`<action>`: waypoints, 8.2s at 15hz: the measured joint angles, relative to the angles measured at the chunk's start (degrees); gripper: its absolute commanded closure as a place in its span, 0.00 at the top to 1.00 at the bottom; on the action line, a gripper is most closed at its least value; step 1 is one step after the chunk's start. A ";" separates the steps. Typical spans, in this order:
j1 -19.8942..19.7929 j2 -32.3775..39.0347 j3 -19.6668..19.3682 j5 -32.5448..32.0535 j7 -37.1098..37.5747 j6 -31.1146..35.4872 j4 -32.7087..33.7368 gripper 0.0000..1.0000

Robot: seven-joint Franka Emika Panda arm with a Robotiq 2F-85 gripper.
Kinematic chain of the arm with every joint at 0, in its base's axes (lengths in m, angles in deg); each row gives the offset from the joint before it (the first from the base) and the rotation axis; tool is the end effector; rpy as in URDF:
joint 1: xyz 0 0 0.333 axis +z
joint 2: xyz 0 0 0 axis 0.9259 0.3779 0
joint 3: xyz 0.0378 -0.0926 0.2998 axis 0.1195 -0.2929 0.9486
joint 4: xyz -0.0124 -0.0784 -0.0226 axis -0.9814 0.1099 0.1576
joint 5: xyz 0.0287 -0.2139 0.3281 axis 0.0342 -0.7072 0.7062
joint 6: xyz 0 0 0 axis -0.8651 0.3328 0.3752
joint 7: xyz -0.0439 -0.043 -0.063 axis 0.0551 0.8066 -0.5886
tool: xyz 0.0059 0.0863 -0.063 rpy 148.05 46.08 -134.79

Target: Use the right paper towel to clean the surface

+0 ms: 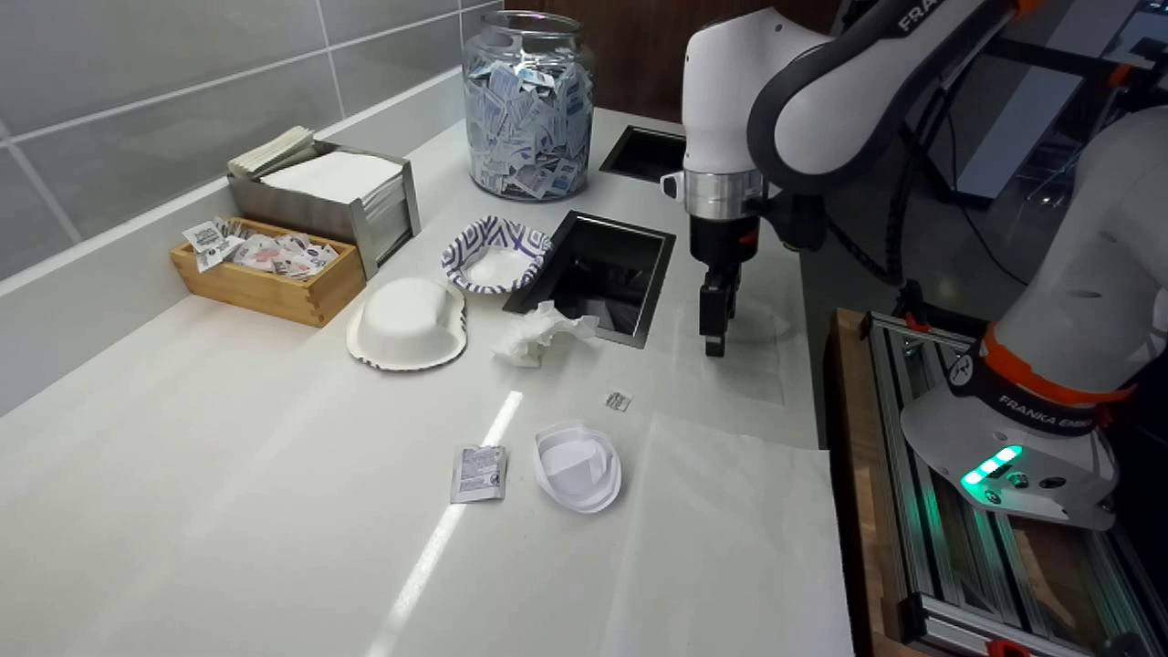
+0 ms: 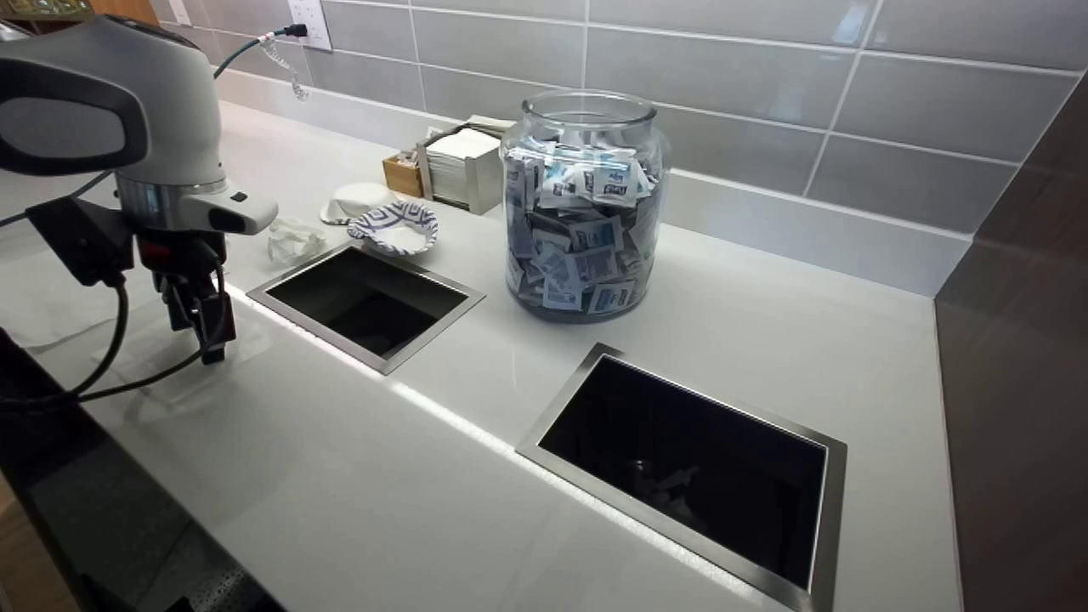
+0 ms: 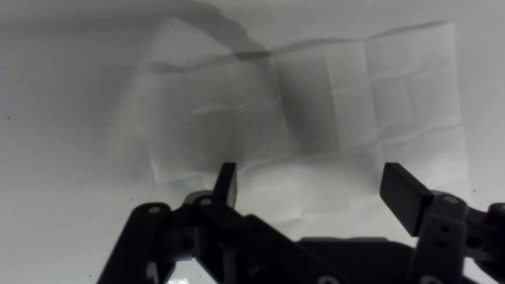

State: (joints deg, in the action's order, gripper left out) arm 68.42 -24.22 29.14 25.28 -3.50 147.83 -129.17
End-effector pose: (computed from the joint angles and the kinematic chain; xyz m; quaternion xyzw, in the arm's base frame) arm 0.3650 0.0001 0.2322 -0.9920 0.0087 0.1204 0.0362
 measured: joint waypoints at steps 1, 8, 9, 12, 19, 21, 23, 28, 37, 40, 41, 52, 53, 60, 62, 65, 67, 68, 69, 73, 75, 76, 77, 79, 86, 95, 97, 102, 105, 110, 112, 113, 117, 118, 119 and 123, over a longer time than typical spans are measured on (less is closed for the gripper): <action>0.00 0.00 0.00 0.00 -0.03 0.21 0.07 0.55; 0.54 -0.62 0.53 0.05 -0.31 0.58 0.38 0.02; 0.55 -0.68 0.57 0.05 -0.31 0.74 0.39 0.00; 0.55 -0.76 0.60 0.05 -0.31 2.28 0.31 0.03; 1.38 -1.06 0.73 1.28 -0.84 10.67 0.36 0.03; 2.24 -1.06 0.94 2.73 -1.45 12.35 0.36 0.03; 3.17 -0.94 1.12 4.05 -1.96 13.16 0.35 0.03; 2.72 0.14 1.14 3.09 -1.57 14.44 0.30 0.03; -2.61 1.66 0.11 -8.58 5.00 16.76 0.33 0.03; -4.00 1.65 -0.28 -12.06 7.67 16.76 0.34 0.03; -4.56 1.65 -0.52 -13.45 8.61 16.76 0.34 0.03; -8.71 1.30 -2.43 -26.14 18.50 16.76 0.36 0.03; -7.45 0.91 -2.08 -21.76 16.33 16.76 0.36 0.03; 3.49 -4.37 -0.88 6.49 2.00 12.37 0.31 0.03; 4.75 -4.59 -0.92 11.03 -1.14 11.64 0.29 0.03; 5.27 -3.87 -1.10 15.36 -5.65 11.64 0.29 0.03; 5.29 -3.10 -1.14 17.45 -8.52 11.64 0.29 0.03; 5.30 -2.66 -1.14 18.25 -9.64 11.64 0.28 0.03; 5.30 -2.14 -1.14 18.82 -10.54 11.64 0.28 0.03; 5.16 -0.03 -1.14 19.45 -12.13 11.72 0.28 0.03; 4.85 0.96 -1.14 19.19 -12.16 12.04 0.29 0.03; 4.67 1.18 -1.10 19.00 -12.16 12.19 0.37 0.03; 4.50 1.19 -1.09 18.52 -12.06 12.33 0.35 0.03; 3.88 1.21 -1.08 16.01 -11.09 13.13 0.29 0.03; -1.09 1.72 -1.46 1.91 -2.97 16.50 0.33 0.03; -8.43 1.60 -3.76 -17.61 10.02 16.50 0.34 0.03; -9.77 1.60 -4.18 -22.06 13.05 16.50 0.33 0.03; -7.92 0.98 -3.72 -15.78 10.34 16.40 0.34 0.03; -4.27 -0.78 -2.57 -6.82 5.70 14.80 0.34 0.03; 1.56 -3.22 -1.61 5.05 -1.37 11.63 0.33 0.03; 3.13 -3.18 -1.42 7.73 -3.84 11.63 0.31 0.03; 3.73 -3.05 -1.27 8.81 -4.85 11.63 0.30 0.03; 4.93 -1.77 -0.78 10.42 -6.74 11.65 0.29 0.03; 4.93 -1.28 -0.73 10.41 -6.75 11.73 0.29 0.03; 4.88 -0.77 -0.73 10.27 -6.75 11.89 0.29 0.03; 3.84 1.23 -0.74 9.06 -6.72 13.76 0.31 0.03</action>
State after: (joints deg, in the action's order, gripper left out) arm 72.26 -22.99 28.40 34.34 -10.22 161.59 -128.86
